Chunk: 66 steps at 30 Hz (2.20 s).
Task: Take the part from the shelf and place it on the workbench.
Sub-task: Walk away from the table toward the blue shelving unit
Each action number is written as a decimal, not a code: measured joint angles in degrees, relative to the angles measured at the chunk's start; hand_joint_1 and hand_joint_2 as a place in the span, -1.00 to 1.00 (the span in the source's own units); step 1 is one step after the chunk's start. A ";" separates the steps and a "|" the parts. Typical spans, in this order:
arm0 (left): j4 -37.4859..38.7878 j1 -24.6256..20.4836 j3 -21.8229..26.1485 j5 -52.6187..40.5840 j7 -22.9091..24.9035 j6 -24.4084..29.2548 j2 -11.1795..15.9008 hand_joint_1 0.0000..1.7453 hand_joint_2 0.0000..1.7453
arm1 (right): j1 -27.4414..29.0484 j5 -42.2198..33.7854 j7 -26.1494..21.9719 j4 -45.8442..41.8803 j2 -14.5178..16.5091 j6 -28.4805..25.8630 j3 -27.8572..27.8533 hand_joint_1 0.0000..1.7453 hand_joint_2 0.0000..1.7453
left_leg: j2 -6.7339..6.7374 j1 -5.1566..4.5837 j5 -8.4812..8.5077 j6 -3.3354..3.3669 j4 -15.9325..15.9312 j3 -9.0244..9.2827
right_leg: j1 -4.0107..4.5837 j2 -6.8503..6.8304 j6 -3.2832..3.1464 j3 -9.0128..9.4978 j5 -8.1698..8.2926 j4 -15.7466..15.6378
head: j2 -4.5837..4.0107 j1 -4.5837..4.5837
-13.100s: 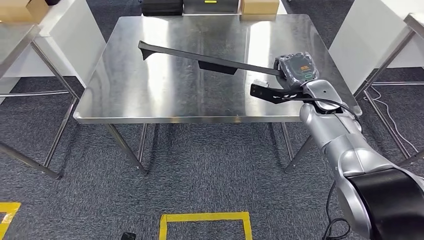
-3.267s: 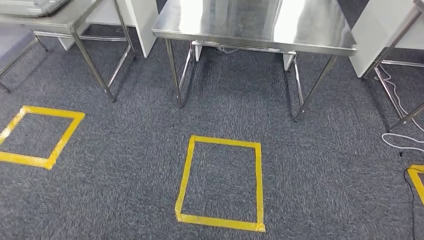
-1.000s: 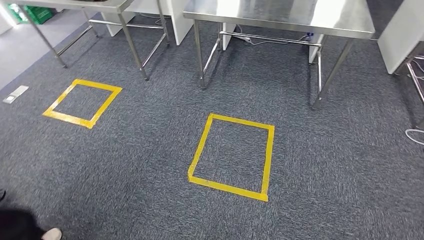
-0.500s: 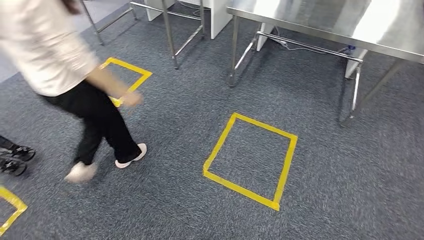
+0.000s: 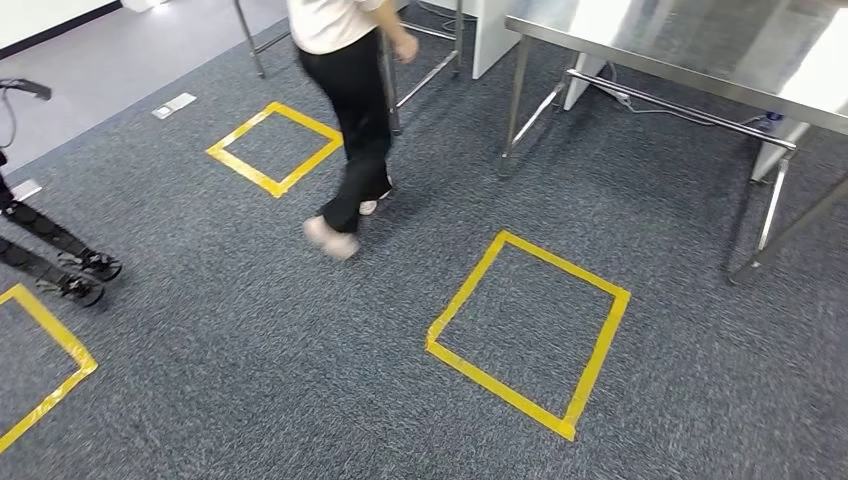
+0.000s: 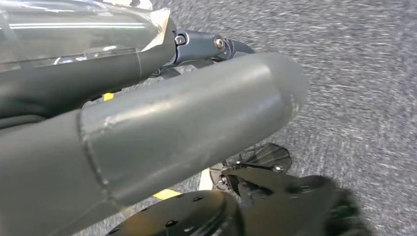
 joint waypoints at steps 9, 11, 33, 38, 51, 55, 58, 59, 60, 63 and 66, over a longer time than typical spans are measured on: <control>0.01 -0.04 0.02 0.13 -0.36 0.17 -0.15 -1.00 -1.00 | -0.27 0.81 0.27 0.00 -0.06 0.89 0.51 -1.00 -1.00 | 3.96 -0.55 6.58 1.36 -14.42 6.99 | 0.98 -5.02 2.04 1.50 -1.64 -0.41 | 0.00 0.27; 0.01 0.10 0.03 0.14 -0.40 0.22 -0.15 -1.00 -1.00 | -0.40 0.95 0.45 0.00 -0.06 1.02 0.77 -1.00 -1.00 | 2.47 -0.51 7.00 2.33 -14.92 7.20 | 0.87 -2.74 2.34 0.92 -2.92 1.61 | 0.00 0.39; 0.02 0.49 0.05 0.01 -0.34 0.19 -0.23 -1.00 -1.00 | -0.10 1.49 1.11 0.00 -0.07 2.09 1.30 -1.00 -1.00 | 0.80 0.81 2.49 -0.74 -2.88 0.78 | 0.65 -1.28 -0.72 -0.16 0.32 -0.67 | 0.00 0.25; 0.01 0.07 0.05 -0.07 -0.05 0.26 -0.52 -1.00 -1.00 | -0.26 1.57 1.27 -0.01 -0.12 2.77 1.33 -1.00 -1.00 | 4.10 0.42 6.33 -0.06 -14.14 6.96 | 1.31 -3.98 1.31 0.83 -1.02 -0.72 | 0.00 0.54; 0.02 0.16 0.07 -0.08 0.71 0.55 -0.51 -1.00 -1.00 | -0.18 2.83 1.79 0.02 0.09 3.75 2.35 -1.00 -1.00 | -5.91 -0.45 6.78 2.37 -15.29 7.95 | 0.37 5.33 3.50 -3.28 -0.24 2.87 | 0.01 0.90; 0.02 0.64 0.09 -0.07 0.84 0.63 -0.53 -1.00 -1.00 | -0.53 3.02 1.80 0.02 0.10 4.12 2.67 -1.00 -1.00 | -7.46 -0.39 6.52 1.16 -15.13 7.61 | 0.48 5.23 1.34 -1.68 1.07 0.00 | 0.01 0.85; 0.03 0.84 0.11 -0.06 0.91 0.68 -0.54 -1.00 -1.00 | -0.50 3.06 1.80 0.01 0.18 4.18 2.79 -1.00 -1.00 | -3.06 -0.44 3.39 0.50 -10.32 5.37 | 0.23 3.24 -0.07 -1.11 1.24 -0.52 | 0.00 0.50; 0.03 0.77 0.10 -0.05 0.92 0.69 -0.59 -1.00 -1.00 | -0.38 3.07 1.80 0.01 0.15 4.18 2.79 -1.00 -1.00 | -1.35 -0.46 1.47 0.28 -6.73 3.58 | 0.41 2.45 -0.40 -1.00 1.11 -0.56 | 0.01 0.38; 0.02 0.73 0.10 -0.05 0.92 0.68 -0.64 -1.00 -1.00 | -0.25 3.07 1.80 0.01 0.13 4.21 2.79 -1.00 -1.00 | -0.50 -0.32 -0.20 0.07 -2.98 1.65 | 0.57 1.56 -0.62 -0.93 0.99 -0.55 | 0.01 0.33; 0.02 0.83 0.09 -0.08 0.92 0.67 -0.69 -1.00 -1.00 | -0.12 3.03 1.80 0.00 0.08 4.46 2.79 -1.00 -1.00 | 0.36 0.16 -0.06 -0.32 0.17 -0.18 | 0.78 -0.80 -0.81 -0.79 0.69 -0.53 | 0.01 0.32; 0.02 0.60 0.09 -0.35 1.01 0.60 -0.59 -1.00 -1.00 | -0.20 2.89 1.79 0.00 0.19 4.68 2.79 -1.00 -1.00 | 3.53 0.21 4.92 -0.19 -10.63 5.77 | 1.07 -2.54 -0.20 -0.32 0.14 -0.47 | 0.00 0.31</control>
